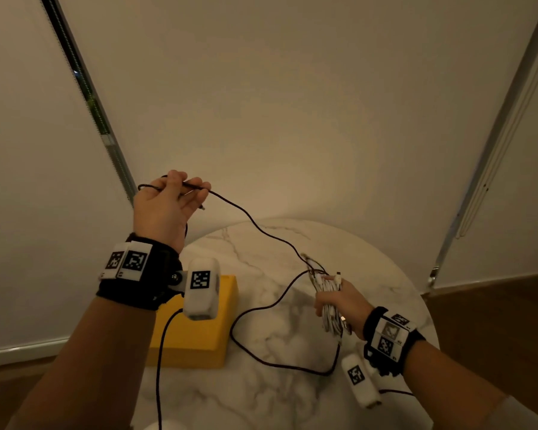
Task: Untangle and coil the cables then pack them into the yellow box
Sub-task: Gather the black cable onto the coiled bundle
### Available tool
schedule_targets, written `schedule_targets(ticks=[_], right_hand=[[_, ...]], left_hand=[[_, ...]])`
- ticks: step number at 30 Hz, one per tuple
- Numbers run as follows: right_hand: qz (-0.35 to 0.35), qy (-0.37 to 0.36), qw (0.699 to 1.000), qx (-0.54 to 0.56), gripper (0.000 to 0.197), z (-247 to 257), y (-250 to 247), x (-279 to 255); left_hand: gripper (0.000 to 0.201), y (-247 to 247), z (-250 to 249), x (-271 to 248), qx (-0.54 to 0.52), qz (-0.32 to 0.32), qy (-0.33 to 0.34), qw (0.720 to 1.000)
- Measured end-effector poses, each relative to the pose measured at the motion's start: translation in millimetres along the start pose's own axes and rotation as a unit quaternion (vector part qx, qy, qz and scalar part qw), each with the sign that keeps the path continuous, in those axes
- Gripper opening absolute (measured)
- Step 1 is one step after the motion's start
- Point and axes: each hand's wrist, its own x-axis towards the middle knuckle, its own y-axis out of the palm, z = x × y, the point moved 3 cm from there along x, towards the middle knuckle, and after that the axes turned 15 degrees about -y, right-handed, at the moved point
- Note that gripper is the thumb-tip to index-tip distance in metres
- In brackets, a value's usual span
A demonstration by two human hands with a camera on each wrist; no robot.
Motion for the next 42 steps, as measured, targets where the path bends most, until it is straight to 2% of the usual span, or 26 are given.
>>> schedule_targets(ticks=[2, 6, 9, 14, 17, 20, 23, 25, 28, 31, 34, 36, 38, 40, 42], right_hand=[[-0.012, 0.006, 1.000, -0.005, 0.074, -2.8, -3.9, -0.1], [-0.020, 0.006, 1.000, 0.006, 0.058, -1.7, -5.5, -4.3], [0.006, -0.006, 1.000, 0.028, 0.061, 4.4, 4.8, -8.7], [0.017, -0.132, 0.991, 0.005, 0.054, 29.3, 22.9, -12.8], [0.006, -0.196, 0.976, -0.095, 0.058, 41.7, 22.3, -6.4], [0.058, -0.154, 0.973, -0.164, 0.064, 40.4, 18.6, 1.8], [0.117, -0.126, 0.968, -0.181, 0.077, 34.5, 16.7, 5.9], [0.126, -0.126, 0.966, -0.189, 0.082, 36.6, 15.2, 5.3], [0.094, -0.135, 0.979, -0.120, 0.078, 51.7, 11.0, 3.0], [0.055, -0.145, 0.987, 0.045, 0.060, 77.4, 10.3, -3.0], [0.081, -0.120, 0.968, 0.206, 0.049, 101.9, 14.4, -8.3], [0.110, -0.115, 0.953, 0.258, 0.047, 114.5, 17.3, -10.7], [0.120, -0.107, 0.944, 0.288, 0.042, 122.6, 18.9, -11.0], [0.121, -0.099, 0.937, 0.312, 0.037, 128.1, 20.1, -10.2], [0.114, -0.094, 0.932, 0.331, 0.041, 132.9, 20.1, -9.4]], left_hand=[[0.019, -3.6, -2.4, 0.5, -0.017, -0.008, 0.008, 1.000], [0.020, -5.2, 0.1, 2.1, -0.033, 0.000, 0.000, 0.999], [0.020, -2.4, 14.3, 0.3, -0.020, 0.010, -0.028, 0.999], [0.020, 6.9, 39.8, -8.0, -0.015, 0.036, -0.072, 0.997], [0.021, 10.3, 44.3, -11.5, -0.031, 0.041, -0.094, 0.994], [0.021, 12.6, 39.2, -11.7, -0.064, 0.042, -0.104, 0.992], [0.022, 11.6, 29.4, -9.1, -0.092, 0.043, -0.104, 0.989], [0.022, 8.1, 24.8, -7.0, -0.092, 0.046, -0.093, 0.990], [0.021, 1.8, 30.9, -4.0, -0.062, 0.044, -0.081, 0.994], [0.027, -5.4, 53.0, -1.1, 0.013, 0.025, -0.108, 0.994], [0.044, -16.9, 88.5, -1.0, 0.136, -0.003, -0.203, 0.970], [0.054, -25.6, 113.8, -3.1, 0.189, -0.036, -0.276, 0.942], [0.050, -31.1, 132.0, -10.5, 0.261, -0.069, -0.333, 0.903], [0.042, -31.6, 143.7, -18.7, 0.366, -0.057, -0.359, 0.857], [0.040, -26.3, 152.8, -31.1, 0.405, -0.005, -0.379, 0.832]])
